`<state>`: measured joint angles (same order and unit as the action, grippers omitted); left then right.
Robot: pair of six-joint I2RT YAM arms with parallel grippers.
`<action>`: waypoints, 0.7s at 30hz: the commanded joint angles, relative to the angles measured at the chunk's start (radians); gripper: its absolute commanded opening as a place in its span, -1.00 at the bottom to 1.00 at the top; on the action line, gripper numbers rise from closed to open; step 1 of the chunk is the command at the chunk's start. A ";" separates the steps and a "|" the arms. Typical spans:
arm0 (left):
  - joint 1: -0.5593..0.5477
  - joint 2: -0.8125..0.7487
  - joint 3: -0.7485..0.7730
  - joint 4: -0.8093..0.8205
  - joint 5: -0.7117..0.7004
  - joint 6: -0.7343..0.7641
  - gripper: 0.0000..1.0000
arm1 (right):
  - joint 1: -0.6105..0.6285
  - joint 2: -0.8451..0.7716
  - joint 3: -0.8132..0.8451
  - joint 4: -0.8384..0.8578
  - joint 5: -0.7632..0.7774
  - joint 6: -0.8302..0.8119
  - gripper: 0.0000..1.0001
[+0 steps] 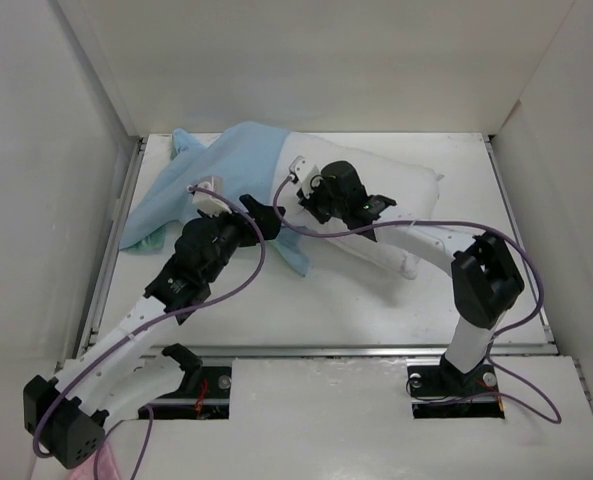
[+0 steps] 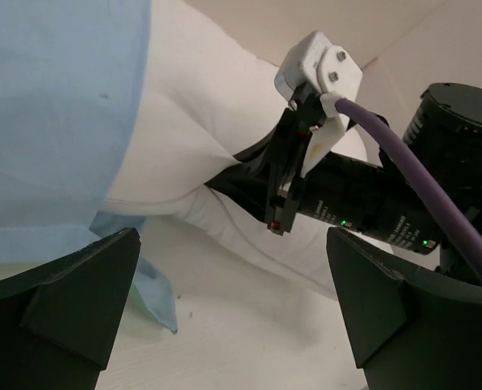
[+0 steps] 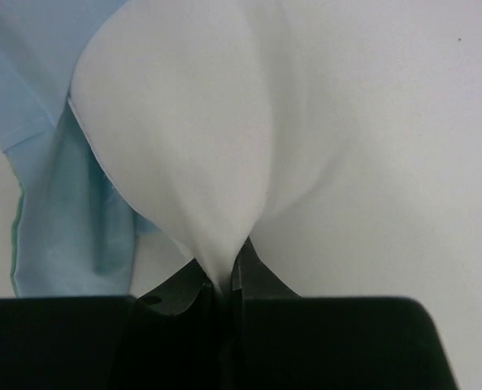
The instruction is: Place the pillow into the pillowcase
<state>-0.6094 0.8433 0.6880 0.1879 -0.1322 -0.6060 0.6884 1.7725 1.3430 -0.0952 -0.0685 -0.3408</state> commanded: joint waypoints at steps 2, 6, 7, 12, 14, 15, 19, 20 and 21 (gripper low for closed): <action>0.000 0.062 0.082 -0.134 -0.038 0.052 1.00 | 0.022 -0.041 0.044 0.104 -0.125 0.086 -1.00; 0.000 0.167 0.051 -0.165 -0.119 -0.009 1.00 | 0.022 -0.041 0.100 0.057 -0.136 0.124 -1.00; 0.000 0.190 0.051 -0.165 -0.119 -0.018 1.00 | 0.022 -0.041 0.100 0.057 -0.125 0.144 -1.00; 0.000 0.348 0.061 -0.267 -0.203 -0.086 0.96 | 0.013 -0.041 0.149 0.022 -0.094 0.177 -1.00; 0.000 0.401 0.084 -0.297 -0.297 -0.142 0.96 | 0.013 -0.041 0.150 0.003 -0.094 0.177 -1.00; 0.000 0.416 0.100 -0.306 -0.322 -0.152 0.96 | 0.013 -0.041 0.150 0.003 -0.094 0.177 -1.00; 0.000 0.502 0.174 -0.294 -0.395 -0.152 0.96 | 0.013 -0.051 0.130 -0.008 -0.132 0.177 -1.00; 0.000 0.523 0.218 -0.294 -0.421 -0.152 0.96 | 0.013 -0.051 0.130 -0.008 -0.142 0.177 -1.00; 0.000 0.571 0.243 -0.294 -0.437 -0.162 0.93 | 0.013 -0.061 0.130 -0.008 -0.152 0.177 -1.00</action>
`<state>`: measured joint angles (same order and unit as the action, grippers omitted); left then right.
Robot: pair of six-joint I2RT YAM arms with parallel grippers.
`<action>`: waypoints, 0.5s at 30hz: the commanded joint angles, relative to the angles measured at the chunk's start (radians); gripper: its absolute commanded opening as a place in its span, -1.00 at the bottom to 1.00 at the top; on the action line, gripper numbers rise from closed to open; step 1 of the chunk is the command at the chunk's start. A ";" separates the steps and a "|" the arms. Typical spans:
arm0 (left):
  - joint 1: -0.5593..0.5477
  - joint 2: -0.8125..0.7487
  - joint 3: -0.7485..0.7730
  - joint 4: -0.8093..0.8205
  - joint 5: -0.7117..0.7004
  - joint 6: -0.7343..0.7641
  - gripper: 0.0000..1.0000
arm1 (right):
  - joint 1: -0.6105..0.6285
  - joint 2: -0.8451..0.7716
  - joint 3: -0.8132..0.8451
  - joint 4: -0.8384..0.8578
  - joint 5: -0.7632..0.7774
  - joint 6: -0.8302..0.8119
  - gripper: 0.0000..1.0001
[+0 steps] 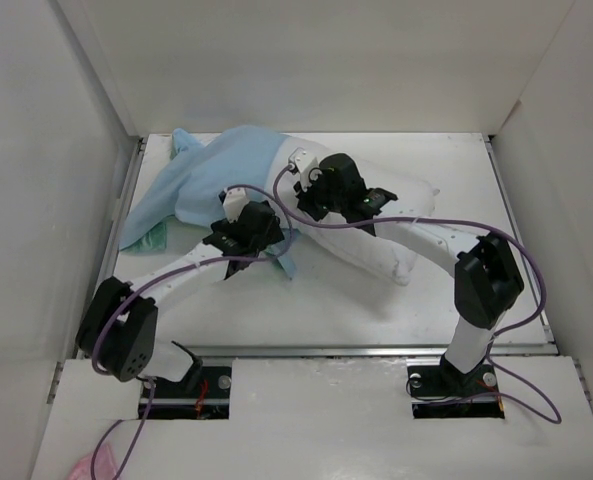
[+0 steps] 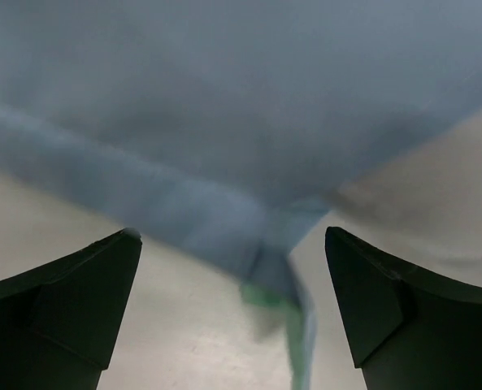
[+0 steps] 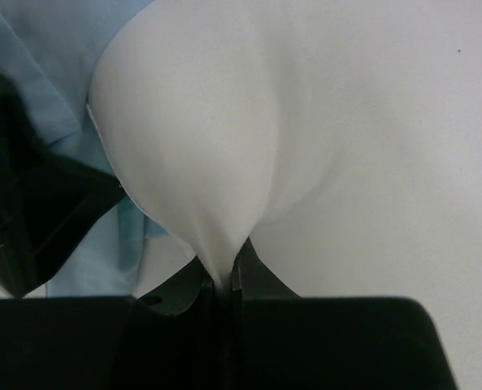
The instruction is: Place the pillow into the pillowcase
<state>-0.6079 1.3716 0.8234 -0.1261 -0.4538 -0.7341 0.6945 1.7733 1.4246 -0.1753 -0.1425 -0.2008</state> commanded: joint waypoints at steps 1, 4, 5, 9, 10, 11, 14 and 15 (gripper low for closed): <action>-0.001 0.067 0.132 0.020 -0.132 -0.034 0.90 | 0.007 -0.061 0.039 0.073 -0.103 0.037 -1.00; -0.001 0.173 0.213 0.032 -0.143 0.019 -0.04 | 0.007 -0.072 0.010 0.115 -0.144 0.037 -1.00; -0.001 0.199 0.241 0.004 -0.128 0.019 -0.54 | 0.007 -0.072 0.001 0.140 -0.169 0.053 -1.00; -0.074 0.190 0.310 -0.006 -0.052 0.129 -1.00 | 0.007 -0.011 0.017 0.288 -0.264 0.095 -1.00; -0.101 0.161 0.310 0.006 -0.011 0.162 -1.00 | 0.007 0.006 0.028 0.322 -0.264 0.118 -1.00; -0.155 0.091 0.298 0.020 0.019 0.194 -1.00 | 0.007 0.024 0.042 0.350 -0.273 0.127 -1.00; -0.214 -0.061 0.252 0.081 0.269 0.309 -1.00 | 0.007 0.063 0.066 0.505 -0.273 0.188 -1.00; -0.237 -0.092 0.232 0.117 0.350 0.332 -1.00 | 0.007 0.074 0.039 0.614 -0.308 0.202 -1.00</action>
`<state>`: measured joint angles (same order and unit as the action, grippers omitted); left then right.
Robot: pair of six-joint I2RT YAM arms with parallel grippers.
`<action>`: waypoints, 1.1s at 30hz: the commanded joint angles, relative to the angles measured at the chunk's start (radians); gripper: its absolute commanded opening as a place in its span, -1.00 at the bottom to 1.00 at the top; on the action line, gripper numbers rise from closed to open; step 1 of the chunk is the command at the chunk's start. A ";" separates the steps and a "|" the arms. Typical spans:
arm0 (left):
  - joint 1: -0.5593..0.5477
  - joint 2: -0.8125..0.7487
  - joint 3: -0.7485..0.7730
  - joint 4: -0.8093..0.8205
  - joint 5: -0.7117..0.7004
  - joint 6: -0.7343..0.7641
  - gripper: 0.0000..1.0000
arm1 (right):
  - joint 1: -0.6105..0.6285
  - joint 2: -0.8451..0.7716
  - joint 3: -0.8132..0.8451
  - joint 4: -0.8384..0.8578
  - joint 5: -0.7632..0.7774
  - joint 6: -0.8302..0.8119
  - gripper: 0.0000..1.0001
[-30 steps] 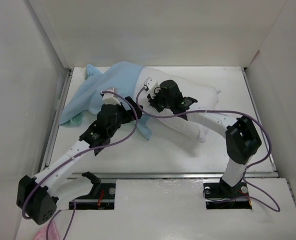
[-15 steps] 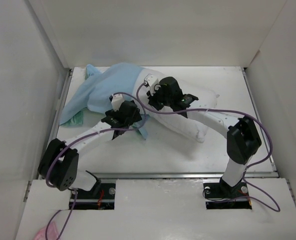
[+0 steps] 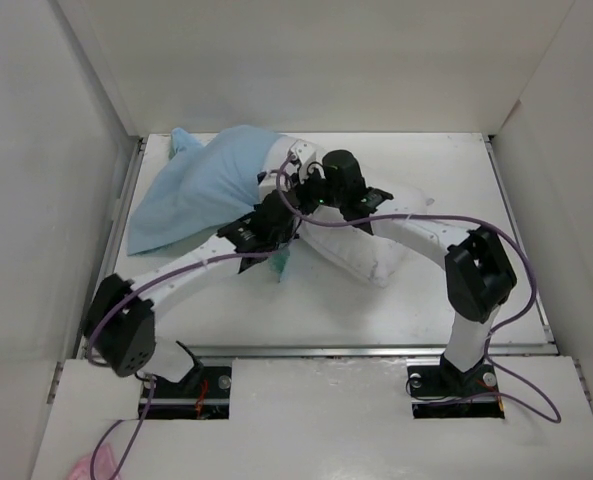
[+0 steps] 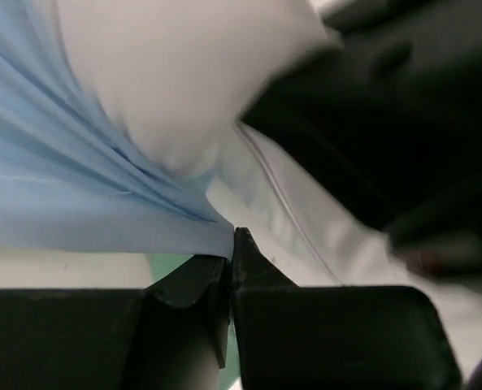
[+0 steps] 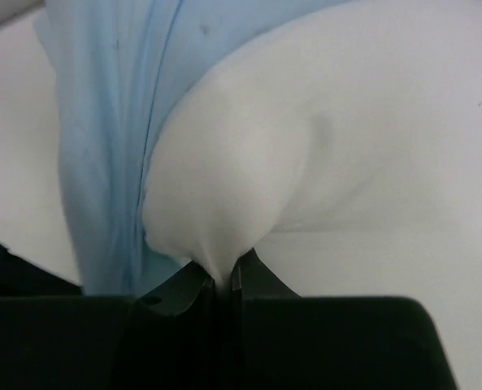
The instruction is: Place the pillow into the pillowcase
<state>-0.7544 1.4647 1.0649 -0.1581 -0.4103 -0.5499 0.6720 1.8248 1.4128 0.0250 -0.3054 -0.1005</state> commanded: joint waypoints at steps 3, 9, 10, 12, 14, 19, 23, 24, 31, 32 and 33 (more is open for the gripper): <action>-0.106 -0.233 0.006 0.141 0.550 0.212 -1.00 | 0.029 0.022 0.003 0.564 -0.155 0.214 -1.00; -0.148 -0.170 0.029 0.103 0.829 0.190 -1.00 | 0.029 0.059 -0.120 0.955 -0.043 0.470 -1.00; -0.157 -0.143 0.011 0.103 0.841 0.177 -1.00 | 0.029 0.070 -0.120 0.967 -0.029 0.491 -1.00; -0.171 -0.116 -0.012 0.141 0.899 0.177 -1.00 | 0.038 0.094 -0.121 1.030 0.040 0.536 -1.00; -0.171 -0.086 -0.035 0.198 0.959 0.162 -1.00 | 0.038 0.114 -0.130 1.076 0.084 0.625 -1.00; -0.183 -0.061 -0.013 0.184 0.893 0.151 -1.00 | 0.060 0.120 -0.182 1.133 0.009 0.676 -1.00; -0.172 -0.093 0.009 0.088 0.763 0.151 0.05 | 0.072 0.010 -0.359 1.142 0.020 0.618 -1.00; -0.158 -0.134 0.018 0.077 0.743 0.151 0.40 | 0.072 -0.017 -0.391 1.133 0.029 0.599 -1.00; -0.137 -0.341 0.113 -0.127 0.319 0.117 0.98 | 0.072 -0.295 -0.632 0.965 0.242 0.521 -0.84; -0.128 -0.357 0.131 -0.186 0.247 0.079 0.98 | 0.072 -0.329 -0.688 0.954 0.256 0.521 -0.78; -0.119 -0.369 0.159 -0.213 0.117 0.065 0.98 | 0.072 -0.394 -0.713 0.917 0.256 0.530 -0.71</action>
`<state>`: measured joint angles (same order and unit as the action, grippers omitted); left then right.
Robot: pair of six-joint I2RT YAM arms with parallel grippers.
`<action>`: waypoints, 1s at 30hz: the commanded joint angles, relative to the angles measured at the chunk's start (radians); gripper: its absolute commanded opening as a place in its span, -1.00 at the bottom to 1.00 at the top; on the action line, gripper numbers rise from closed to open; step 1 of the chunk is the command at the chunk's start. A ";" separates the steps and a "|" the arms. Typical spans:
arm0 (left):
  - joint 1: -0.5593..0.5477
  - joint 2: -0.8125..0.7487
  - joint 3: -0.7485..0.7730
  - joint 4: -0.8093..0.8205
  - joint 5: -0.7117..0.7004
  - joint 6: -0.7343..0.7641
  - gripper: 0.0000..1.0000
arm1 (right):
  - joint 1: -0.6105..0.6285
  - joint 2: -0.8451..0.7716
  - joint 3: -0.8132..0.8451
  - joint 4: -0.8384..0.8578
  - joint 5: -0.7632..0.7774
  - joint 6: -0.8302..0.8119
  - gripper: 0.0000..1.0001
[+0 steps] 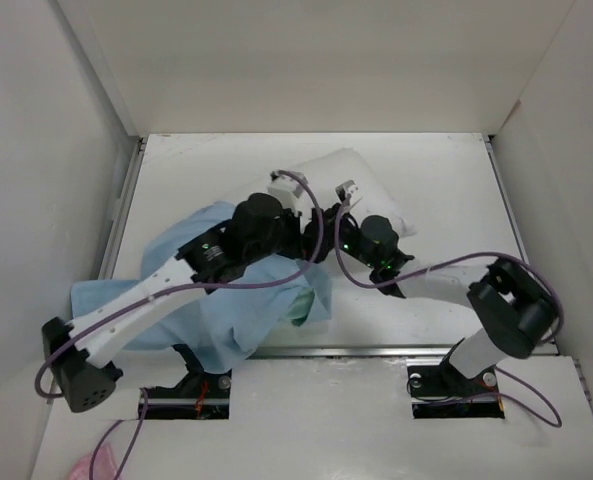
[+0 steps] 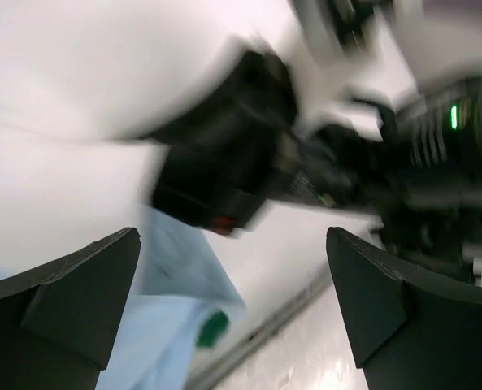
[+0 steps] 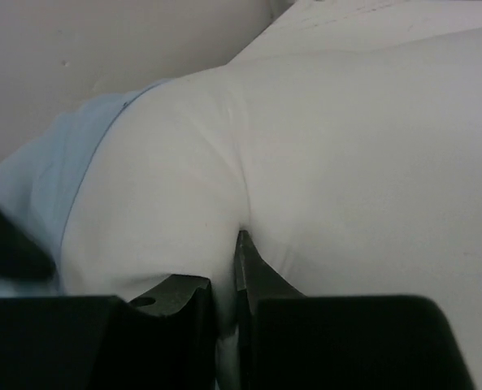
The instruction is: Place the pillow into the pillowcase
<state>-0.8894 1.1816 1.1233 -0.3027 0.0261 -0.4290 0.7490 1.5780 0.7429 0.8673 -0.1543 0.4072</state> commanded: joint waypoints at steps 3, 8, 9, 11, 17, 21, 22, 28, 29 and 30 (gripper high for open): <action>0.096 -0.097 0.142 -0.214 -0.524 -0.172 0.98 | -0.005 -0.287 -0.115 -0.038 0.096 0.022 -0.44; 0.326 -0.039 0.130 -0.241 -0.465 -0.151 0.98 | 0.026 -0.473 -0.082 -0.364 0.074 -0.227 0.59; 0.380 -0.019 0.121 -0.213 -0.419 -0.137 0.98 | 0.026 -0.493 -0.070 -0.402 0.116 -0.255 0.76; 0.414 0.027 0.121 -0.200 -0.307 -0.099 0.98 | 0.026 -0.538 -0.008 -0.523 0.142 -0.367 0.93; 0.457 0.196 0.145 -0.182 -0.189 -0.020 0.98 | 0.026 -0.413 0.223 -0.715 0.216 -0.458 1.00; 0.457 0.259 0.165 -0.197 -0.179 -0.008 0.88 | 0.026 -0.241 0.407 -0.824 0.280 -0.485 1.00; 0.457 0.271 0.165 -0.216 -0.196 -0.008 0.80 | 0.026 -0.216 0.429 -0.824 0.297 -0.495 1.00; 0.469 0.296 0.174 -0.298 -0.308 -0.042 -0.06 | 0.026 -0.080 0.542 -0.838 0.299 -0.545 1.00; 0.478 0.296 0.174 -0.299 -0.322 -0.042 -0.16 | 0.026 -0.064 0.555 -0.847 0.299 -0.554 1.00; 0.487 0.305 0.165 -0.309 -0.334 -0.042 -0.27 | 0.017 -0.050 0.565 -0.847 0.280 -0.554 1.00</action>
<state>-0.4263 1.4780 1.2697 -0.5159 -0.2398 -0.4683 0.7673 1.5177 1.2293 0.0387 0.1207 -0.1055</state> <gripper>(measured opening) 0.395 0.998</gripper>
